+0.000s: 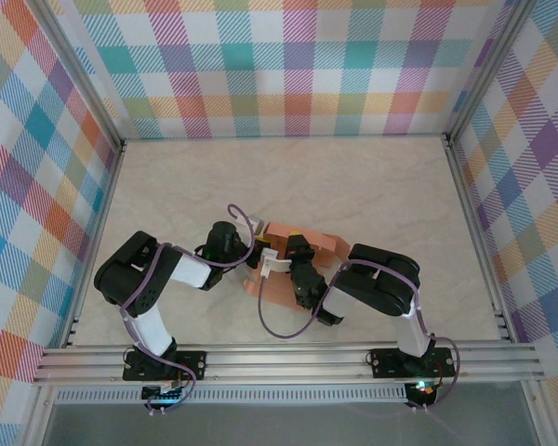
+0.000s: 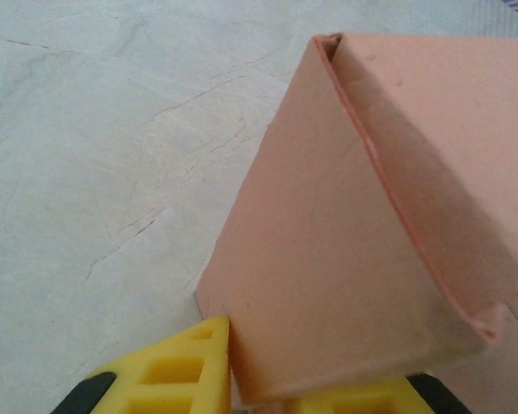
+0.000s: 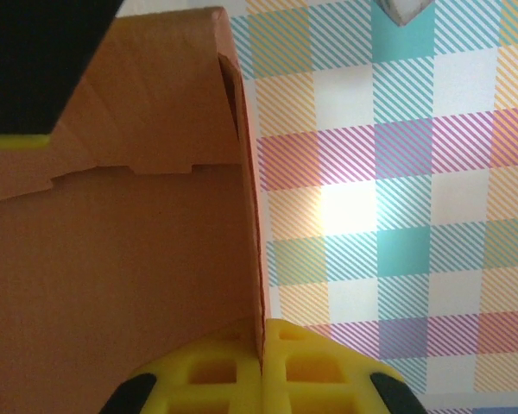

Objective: Fold the paper box

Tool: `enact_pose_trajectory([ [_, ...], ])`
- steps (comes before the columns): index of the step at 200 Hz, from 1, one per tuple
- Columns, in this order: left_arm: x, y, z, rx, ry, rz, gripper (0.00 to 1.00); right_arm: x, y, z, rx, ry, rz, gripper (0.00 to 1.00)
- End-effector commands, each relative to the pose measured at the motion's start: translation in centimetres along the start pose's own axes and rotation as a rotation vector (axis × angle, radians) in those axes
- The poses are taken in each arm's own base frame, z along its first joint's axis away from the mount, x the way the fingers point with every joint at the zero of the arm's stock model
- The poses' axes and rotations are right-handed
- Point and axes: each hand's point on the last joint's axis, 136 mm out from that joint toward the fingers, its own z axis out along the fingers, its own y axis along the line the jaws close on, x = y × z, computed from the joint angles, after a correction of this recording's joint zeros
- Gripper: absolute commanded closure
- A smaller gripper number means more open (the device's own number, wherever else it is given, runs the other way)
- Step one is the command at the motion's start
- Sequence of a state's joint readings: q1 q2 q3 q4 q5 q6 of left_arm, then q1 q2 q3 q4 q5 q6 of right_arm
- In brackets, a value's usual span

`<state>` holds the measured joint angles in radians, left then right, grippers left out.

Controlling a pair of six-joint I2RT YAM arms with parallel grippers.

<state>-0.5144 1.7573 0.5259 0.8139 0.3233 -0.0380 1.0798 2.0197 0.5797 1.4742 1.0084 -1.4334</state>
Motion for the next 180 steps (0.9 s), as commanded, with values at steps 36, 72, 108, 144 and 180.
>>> enact_pose_trajectory([
  [36,-1.3,-1.6,1.5,0.012,-0.04,-0.021,0.77,-2.3,3.4,-1.1,-0.085,-0.103,-0.09,1.0],
  [72,-1.2,-1.9,1.7,0.015,-0.043,-0.023,0.81,-2.5,3.6,-1.2,-0.088,-0.107,-0.089,1.0],
  [108,-1.7,-1.0,1.9,-0.054,-0.044,-0.016,0.98,-2.7,3.5,-1.4,-0.09,-0.111,-0.079,1.0],
  [144,-1.6,-0.5,1.9,-0.083,-0.035,-0.041,1.0,-3.0,2.6,-1.3,-0.077,-0.106,-0.035,0.97],
  [180,-1.4,0.7,1.9,-0.106,-0.025,-0.109,1.0,-2.7,2.0,-1.9,-0.219,-0.072,0.117,0.37],
])
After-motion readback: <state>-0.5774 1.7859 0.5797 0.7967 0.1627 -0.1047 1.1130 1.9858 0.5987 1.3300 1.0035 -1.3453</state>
